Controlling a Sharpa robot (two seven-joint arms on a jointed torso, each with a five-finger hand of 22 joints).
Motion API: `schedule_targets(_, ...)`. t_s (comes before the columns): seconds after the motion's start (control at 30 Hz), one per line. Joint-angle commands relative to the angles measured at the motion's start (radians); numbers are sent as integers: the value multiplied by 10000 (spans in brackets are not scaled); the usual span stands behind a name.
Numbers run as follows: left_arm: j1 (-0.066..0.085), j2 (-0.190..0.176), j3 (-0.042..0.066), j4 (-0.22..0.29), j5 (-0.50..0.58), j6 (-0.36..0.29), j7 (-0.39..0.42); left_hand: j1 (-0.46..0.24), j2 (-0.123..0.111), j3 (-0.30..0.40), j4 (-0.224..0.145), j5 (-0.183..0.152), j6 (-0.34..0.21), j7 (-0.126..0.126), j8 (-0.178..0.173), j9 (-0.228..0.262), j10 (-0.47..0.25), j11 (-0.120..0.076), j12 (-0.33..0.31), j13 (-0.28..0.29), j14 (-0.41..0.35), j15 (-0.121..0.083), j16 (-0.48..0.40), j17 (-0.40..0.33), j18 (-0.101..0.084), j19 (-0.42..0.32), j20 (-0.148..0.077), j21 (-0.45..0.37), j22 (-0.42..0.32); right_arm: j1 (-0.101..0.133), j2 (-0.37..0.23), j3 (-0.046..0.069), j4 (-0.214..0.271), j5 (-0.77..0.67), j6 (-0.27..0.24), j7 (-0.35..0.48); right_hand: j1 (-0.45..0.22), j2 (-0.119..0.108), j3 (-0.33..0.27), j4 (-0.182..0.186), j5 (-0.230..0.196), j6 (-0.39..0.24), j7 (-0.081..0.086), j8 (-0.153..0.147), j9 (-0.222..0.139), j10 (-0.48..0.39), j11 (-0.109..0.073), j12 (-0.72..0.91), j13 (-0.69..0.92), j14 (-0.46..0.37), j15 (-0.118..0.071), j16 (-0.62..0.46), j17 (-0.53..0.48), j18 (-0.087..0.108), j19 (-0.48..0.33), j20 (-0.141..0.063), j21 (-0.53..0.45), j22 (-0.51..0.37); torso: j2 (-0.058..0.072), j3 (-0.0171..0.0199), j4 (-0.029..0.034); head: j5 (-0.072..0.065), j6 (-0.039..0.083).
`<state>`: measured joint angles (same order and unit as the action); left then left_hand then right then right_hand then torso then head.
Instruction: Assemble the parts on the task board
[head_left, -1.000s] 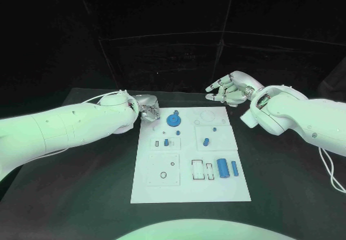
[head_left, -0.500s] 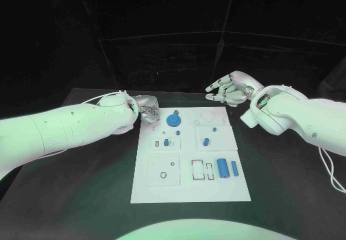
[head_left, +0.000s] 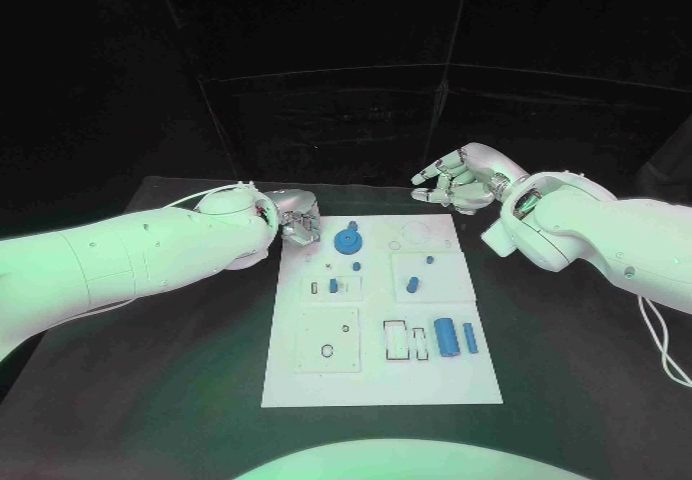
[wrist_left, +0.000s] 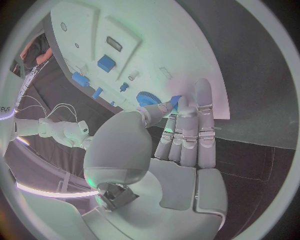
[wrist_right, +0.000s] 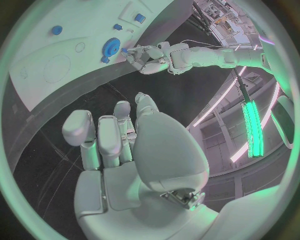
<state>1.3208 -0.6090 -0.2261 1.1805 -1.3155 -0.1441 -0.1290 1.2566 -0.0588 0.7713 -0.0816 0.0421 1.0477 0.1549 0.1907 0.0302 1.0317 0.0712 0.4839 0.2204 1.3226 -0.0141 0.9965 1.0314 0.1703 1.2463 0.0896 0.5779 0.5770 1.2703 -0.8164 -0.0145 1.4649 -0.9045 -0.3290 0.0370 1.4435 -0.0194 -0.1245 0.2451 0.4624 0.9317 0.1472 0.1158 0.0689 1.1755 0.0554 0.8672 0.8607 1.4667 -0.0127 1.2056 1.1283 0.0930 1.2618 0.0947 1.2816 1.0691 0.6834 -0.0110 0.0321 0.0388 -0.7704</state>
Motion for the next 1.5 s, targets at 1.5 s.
schedule_targets(1.5, -16, -997, -22, 1221, -250, -41, 350, -81, 9, 114, 60, 51, 529, -290, 325, 601, 504, -166, 260, 20, 508, -90, 849, 676, 102, 42, -154, 379, 332, 16, -33, 6, 26, -19, 57, 93, -64, 39, -8, 80, 42, -52, 10, 50, -8, -74, 30, 54, -8, 164, -49, -31, 10, 132, -36, -16, -66, -9, -1, 2, 1, 30, -26)
